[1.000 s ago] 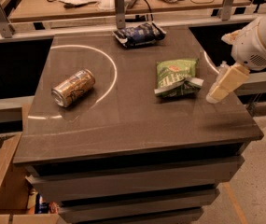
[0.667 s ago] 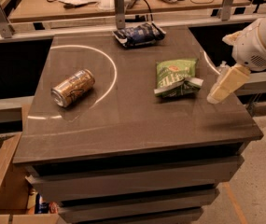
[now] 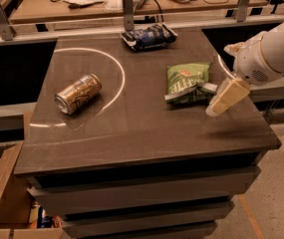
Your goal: Move green jalapeno chip bag near orange can
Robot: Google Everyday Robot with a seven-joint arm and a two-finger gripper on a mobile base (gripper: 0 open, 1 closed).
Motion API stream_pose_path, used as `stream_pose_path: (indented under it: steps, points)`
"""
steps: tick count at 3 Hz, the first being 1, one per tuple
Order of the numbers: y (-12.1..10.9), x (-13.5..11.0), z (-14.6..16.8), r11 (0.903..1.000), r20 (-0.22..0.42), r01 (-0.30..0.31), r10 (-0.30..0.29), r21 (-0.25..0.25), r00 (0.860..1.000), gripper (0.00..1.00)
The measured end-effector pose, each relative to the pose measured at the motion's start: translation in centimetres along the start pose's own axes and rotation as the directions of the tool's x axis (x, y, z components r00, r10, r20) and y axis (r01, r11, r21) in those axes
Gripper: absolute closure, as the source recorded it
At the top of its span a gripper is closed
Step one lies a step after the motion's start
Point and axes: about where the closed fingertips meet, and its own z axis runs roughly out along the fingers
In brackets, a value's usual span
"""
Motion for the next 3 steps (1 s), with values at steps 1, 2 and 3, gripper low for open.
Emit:
stream_pose_path:
  steps: [1,2,3]
  points:
    - [0.1,-0.2,1.6,0.9999,0.017,-0.015,0.015,-0.006,1.0,0.0]
    - [0.2,-0.6,2.9,0.9998,0.032,-0.012,0.012,-0.019,0.999,0.0]
    - [0.3,-0.9,4.2,0.9995,0.066,-0.001,0.003,-0.032,0.998,0.26]
